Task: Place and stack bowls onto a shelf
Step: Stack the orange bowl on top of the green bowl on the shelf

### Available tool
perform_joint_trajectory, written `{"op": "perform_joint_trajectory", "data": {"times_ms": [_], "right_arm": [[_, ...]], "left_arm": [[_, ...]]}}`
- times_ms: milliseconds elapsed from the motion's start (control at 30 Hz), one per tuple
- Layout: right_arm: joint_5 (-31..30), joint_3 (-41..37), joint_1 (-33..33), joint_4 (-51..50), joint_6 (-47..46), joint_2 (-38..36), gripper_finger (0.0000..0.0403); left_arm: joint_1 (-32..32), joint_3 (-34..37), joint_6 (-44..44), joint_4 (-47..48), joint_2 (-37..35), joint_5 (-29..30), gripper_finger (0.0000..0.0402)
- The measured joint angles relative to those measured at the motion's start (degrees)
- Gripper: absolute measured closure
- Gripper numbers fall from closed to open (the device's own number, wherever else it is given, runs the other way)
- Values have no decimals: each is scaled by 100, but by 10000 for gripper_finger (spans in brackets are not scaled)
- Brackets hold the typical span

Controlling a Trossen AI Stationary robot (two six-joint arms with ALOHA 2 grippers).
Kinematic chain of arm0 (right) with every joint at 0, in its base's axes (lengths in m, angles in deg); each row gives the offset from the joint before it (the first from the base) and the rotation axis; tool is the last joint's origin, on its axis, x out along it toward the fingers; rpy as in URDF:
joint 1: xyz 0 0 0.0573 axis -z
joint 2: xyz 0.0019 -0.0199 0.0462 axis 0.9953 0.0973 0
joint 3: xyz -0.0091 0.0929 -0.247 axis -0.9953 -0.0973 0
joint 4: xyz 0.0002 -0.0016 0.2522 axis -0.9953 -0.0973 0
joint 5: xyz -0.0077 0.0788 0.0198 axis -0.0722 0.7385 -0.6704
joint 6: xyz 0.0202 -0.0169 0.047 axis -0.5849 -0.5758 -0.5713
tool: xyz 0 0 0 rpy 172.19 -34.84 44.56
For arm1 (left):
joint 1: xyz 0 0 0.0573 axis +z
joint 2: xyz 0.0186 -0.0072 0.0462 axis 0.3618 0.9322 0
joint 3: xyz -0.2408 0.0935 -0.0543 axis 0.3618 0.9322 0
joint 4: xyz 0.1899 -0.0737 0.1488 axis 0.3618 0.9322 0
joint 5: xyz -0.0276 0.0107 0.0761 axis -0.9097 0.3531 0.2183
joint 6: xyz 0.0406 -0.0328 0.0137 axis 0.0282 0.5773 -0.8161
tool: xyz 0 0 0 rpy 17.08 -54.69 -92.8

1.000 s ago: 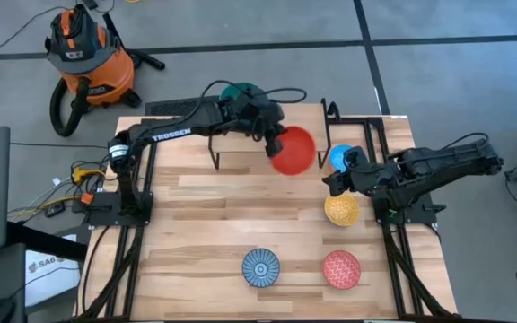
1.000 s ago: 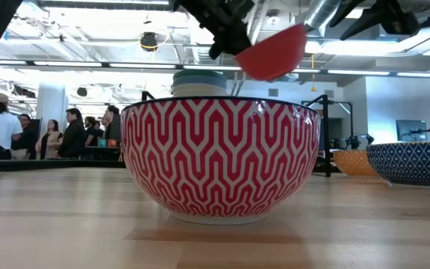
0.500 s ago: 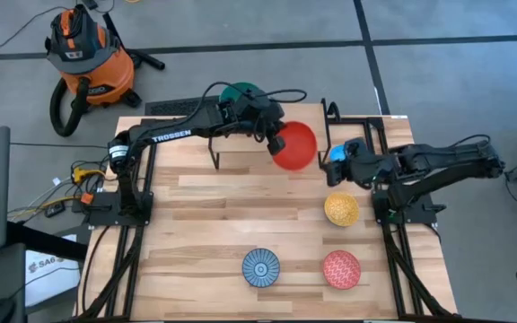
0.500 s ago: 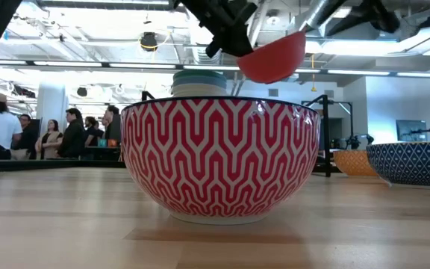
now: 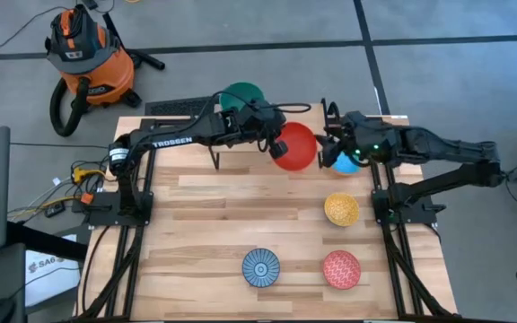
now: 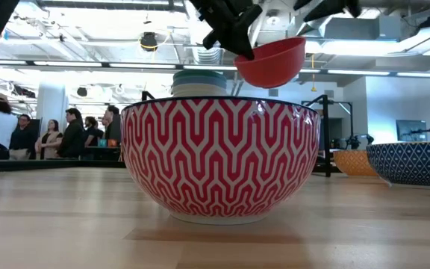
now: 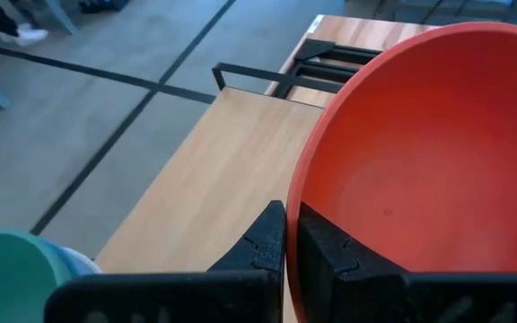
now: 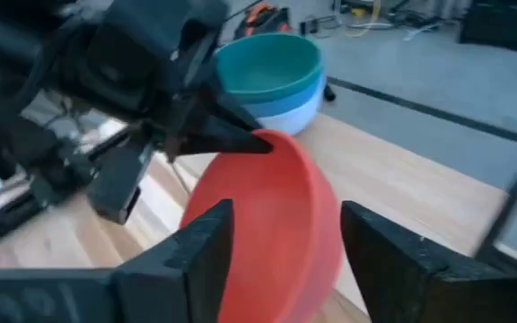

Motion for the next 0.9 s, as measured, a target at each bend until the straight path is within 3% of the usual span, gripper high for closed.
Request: {"op": "perform_joint_trajectory", "data": {"times_ms": [200,433,567,833,900], "right_arm": [[91,-2,303,-120,381,421,155],[277,-2,597,-467,218,735,186],[508,-2,669,-496,182,799,230],[564,-6,811,-563,58,813,364],[675,-15,887,-601,55,817,377]], "left_arm": [[-91,0,5,-20,0,85,401],[-214,0,7,-20,-1,187,401],[-240,0,6,-27,-44,198,401],[-246,-5,50,-104,-96,179,401],[-242,-11,50,-167,-110,20,401]]}}
